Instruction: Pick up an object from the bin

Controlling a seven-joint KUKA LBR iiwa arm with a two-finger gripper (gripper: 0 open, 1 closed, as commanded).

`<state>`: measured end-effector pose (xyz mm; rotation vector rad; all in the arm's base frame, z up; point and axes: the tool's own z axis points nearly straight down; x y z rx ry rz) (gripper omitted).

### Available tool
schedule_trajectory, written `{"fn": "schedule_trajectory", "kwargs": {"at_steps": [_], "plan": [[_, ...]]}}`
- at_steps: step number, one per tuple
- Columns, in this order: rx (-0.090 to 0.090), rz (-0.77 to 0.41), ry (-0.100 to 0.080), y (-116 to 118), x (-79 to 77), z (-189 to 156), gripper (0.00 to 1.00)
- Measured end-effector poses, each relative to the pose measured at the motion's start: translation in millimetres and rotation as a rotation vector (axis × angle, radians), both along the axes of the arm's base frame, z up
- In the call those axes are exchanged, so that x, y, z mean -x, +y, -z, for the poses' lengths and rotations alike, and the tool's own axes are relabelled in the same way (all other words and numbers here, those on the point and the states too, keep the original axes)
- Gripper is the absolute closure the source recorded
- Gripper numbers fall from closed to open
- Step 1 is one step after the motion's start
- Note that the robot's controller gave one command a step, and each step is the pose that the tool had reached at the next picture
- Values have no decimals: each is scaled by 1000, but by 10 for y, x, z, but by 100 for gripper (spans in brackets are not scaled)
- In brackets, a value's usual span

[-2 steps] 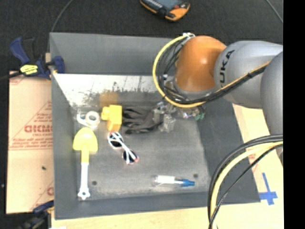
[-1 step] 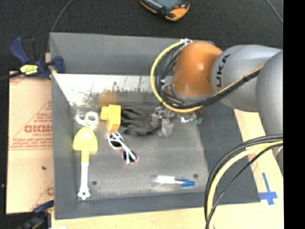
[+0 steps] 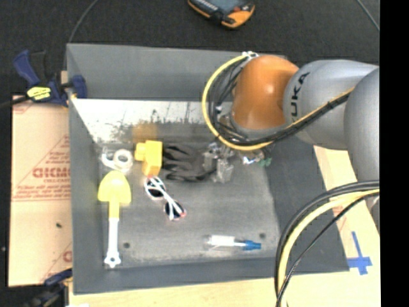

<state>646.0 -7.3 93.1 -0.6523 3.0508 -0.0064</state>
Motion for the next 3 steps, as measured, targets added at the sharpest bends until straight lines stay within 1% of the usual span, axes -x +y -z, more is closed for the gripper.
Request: {"fn": "schedule_trajectory", "kwargs": {"at_steps": [1, 2, 3], "plan": [[4, -117, -6, 181, 255, -28, 100], [4, -133, -2, 202, 284, 49, 100], [11, -378, -8, 257, 426, 40, 100]]}}
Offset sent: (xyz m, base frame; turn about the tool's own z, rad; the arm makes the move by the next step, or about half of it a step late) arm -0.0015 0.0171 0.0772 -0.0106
